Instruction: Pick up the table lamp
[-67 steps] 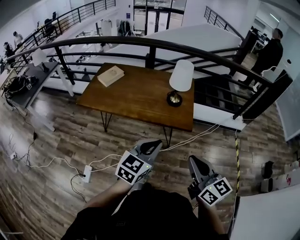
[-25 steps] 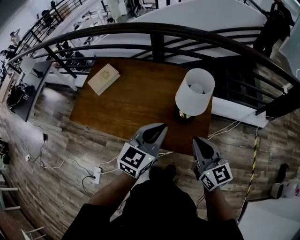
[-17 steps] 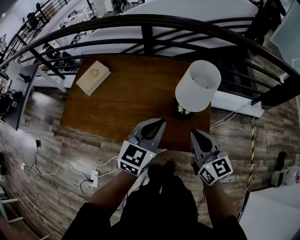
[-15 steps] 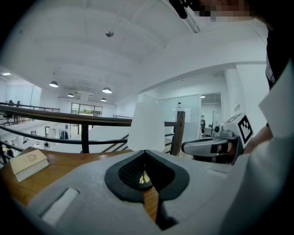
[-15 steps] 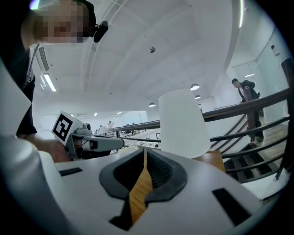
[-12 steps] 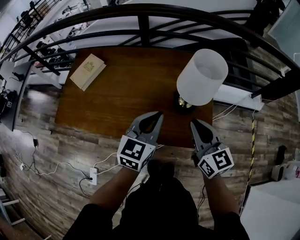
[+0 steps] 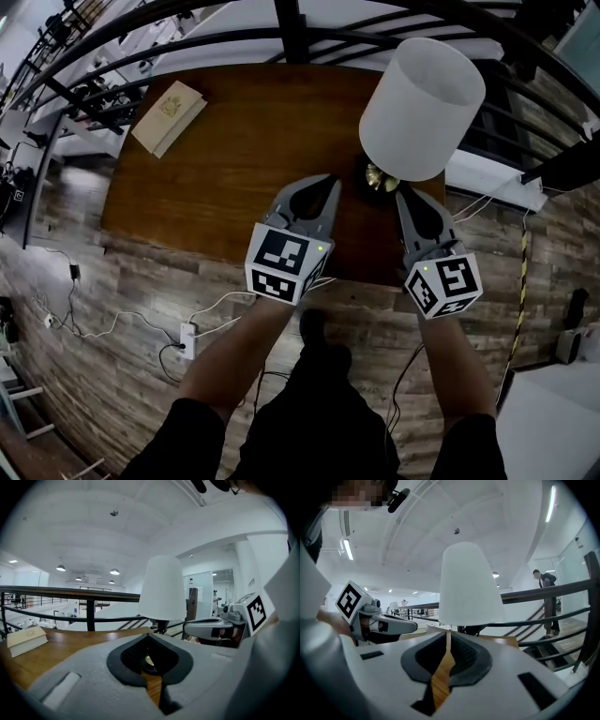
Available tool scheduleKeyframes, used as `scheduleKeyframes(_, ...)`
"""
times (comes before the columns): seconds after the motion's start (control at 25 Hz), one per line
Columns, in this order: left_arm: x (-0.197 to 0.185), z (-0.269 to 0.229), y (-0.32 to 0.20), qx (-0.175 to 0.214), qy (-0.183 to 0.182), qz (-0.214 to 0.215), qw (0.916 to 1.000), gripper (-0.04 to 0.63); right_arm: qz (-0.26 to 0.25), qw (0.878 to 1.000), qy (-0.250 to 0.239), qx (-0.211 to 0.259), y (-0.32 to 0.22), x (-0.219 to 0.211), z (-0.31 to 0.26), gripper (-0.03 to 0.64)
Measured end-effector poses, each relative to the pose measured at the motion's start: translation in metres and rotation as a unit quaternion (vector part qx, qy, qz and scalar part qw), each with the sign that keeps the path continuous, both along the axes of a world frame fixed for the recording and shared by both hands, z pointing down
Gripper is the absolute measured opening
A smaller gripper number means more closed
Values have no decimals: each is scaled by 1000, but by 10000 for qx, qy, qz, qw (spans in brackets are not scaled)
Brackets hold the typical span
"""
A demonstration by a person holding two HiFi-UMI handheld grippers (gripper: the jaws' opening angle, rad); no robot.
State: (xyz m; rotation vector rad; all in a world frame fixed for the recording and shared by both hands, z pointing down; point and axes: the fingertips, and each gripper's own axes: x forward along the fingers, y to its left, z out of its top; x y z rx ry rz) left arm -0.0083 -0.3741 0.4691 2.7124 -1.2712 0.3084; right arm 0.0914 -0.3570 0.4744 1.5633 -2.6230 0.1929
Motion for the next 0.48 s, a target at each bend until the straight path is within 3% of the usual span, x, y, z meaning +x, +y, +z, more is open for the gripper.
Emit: scheduleKeyframes(0.48, 20, 55, -17, -85, -105, -299, 9995, 8, 382, 9992, -51, 111, -33, 6, 47, 81)
